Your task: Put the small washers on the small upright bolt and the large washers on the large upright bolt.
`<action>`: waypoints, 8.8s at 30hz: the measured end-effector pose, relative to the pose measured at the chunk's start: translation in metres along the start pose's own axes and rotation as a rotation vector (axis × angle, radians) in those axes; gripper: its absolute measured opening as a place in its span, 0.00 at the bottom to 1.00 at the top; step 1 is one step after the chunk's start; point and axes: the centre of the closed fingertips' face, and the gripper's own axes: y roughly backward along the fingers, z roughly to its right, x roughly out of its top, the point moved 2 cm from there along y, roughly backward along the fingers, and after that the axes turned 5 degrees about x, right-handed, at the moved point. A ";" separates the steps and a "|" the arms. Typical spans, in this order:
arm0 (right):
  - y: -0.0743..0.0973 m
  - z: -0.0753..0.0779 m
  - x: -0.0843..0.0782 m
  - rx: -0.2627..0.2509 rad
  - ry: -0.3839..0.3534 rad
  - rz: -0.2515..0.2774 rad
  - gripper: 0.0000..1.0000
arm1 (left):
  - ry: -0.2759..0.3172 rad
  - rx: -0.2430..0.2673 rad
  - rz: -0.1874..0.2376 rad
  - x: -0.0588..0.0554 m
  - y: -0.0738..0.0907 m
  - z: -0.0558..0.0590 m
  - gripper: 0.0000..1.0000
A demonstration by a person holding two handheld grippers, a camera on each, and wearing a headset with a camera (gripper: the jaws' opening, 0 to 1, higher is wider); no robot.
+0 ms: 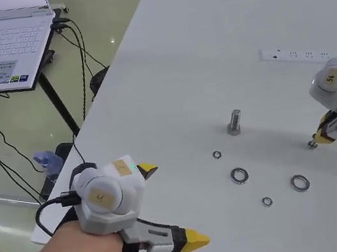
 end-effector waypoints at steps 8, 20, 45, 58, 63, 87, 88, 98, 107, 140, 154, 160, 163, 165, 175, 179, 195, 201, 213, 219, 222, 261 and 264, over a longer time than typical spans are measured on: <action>-0.008 0.001 -0.003 0.002 0.003 -0.014 0.13 | 0.005 -0.006 -0.007 -0.003 -0.001 0.002 0.96; -0.016 0.002 -0.005 0.009 -0.001 -0.026 0.13 | 0.018 -0.010 -0.017 -0.008 0.000 0.002 0.95; -0.018 -0.001 -0.007 0.013 -0.011 -0.017 0.14 | 0.030 0.000 0.003 -0.002 0.002 0.004 0.95; -0.019 -0.005 -0.003 0.010 0.003 -0.020 0.20 | 0.006 -0.020 0.017 0.010 -0.003 0.009 0.94; -0.016 -0.006 -0.002 0.008 0.014 -0.019 0.24 | -0.004 -0.013 0.028 0.014 -0.002 0.008 0.97; 0.022 -0.019 0.042 -0.046 0.085 0.069 0.28 | -0.048 -0.039 0.006 0.011 0.005 0.014 0.99; 0.024 -0.023 0.046 -0.042 0.089 0.077 0.28 | -0.049 -0.041 0.005 0.011 0.006 0.014 0.99; 0.030 -0.051 0.062 -0.034 0.131 0.097 0.27 | -0.069 -0.061 0.021 0.010 0.014 0.019 0.99; 0.032 -0.082 0.063 -0.011 0.133 0.123 0.28 | -0.078 -0.074 0.026 0.011 0.017 0.020 0.98; -0.034 -0.137 0.043 0.089 0.128 0.118 0.27 | -0.064 -0.080 0.047 0.019 0.016 0.017 0.96; -0.049 -0.146 0.043 0.103 0.130 0.091 0.27 | -0.071 -0.068 0.039 0.015 0.023 0.010 0.95; -0.049 -0.147 0.044 0.096 0.140 0.077 0.25 | -0.061 -0.066 0.045 0.014 0.024 0.010 0.95; -0.050 -0.147 0.044 0.086 0.155 0.064 0.25 | -0.068 -0.074 0.042 0.013 0.023 0.012 0.95; -0.050 -0.148 0.044 0.086 0.169 0.059 0.24 | -0.065 -0.077 0.044 0.014 0.023 0.013 0.94; -0.051 -0.152 0.043 0.074 0.183 0.020 0.14 | -0.066 -0.080 0.057 0.015 0.025 0.014 0.93; -0.051 -0.151 0.043 0.078 0.195 -0.001 0.14 | -0.065 -0.080 0.054 0.014 0.026 0.015 0.92; -0.051 -0.153 0.044 0.077 0.052 -0.001 0.17 | -0.056 -0.080 0.051 0.008 0.032 0.016 0.90; -0.052 -0.151 0.045 0.066 -0.026 0.003 0.17 | -0.052 -0.080 0.053 0.008 0.032 0.018 0.90; -0.052 -0.152 0.048 0.017 -0.078 -0.005 0.17 | -0.049 -0.084 0.046 0.004 0.032 0.022 0.90; -0.052 -0.154 0.047 0.010 -0.087 -0.007 0.15 | -0.047 -0.082 0.044 0.004 0.032 0.021 0.89; -0.052 -0.154 0.048 0.013 -0.083 -0.012 0.14 | -0.050 -0.081 0.044 0.004 0.032 0.022 0.89; 0.012 -0.103 0.000 0.026 -0.060 0.047 0.12 | -0.040 -0.018 0.040 0.024 -0.005 0.012 0.92; 0.021 -0.096 -0.007 0.031 -0.066 0.046 0.12 | -0.040 -0.014 0.033 0.022 -0.007 0.010 0.92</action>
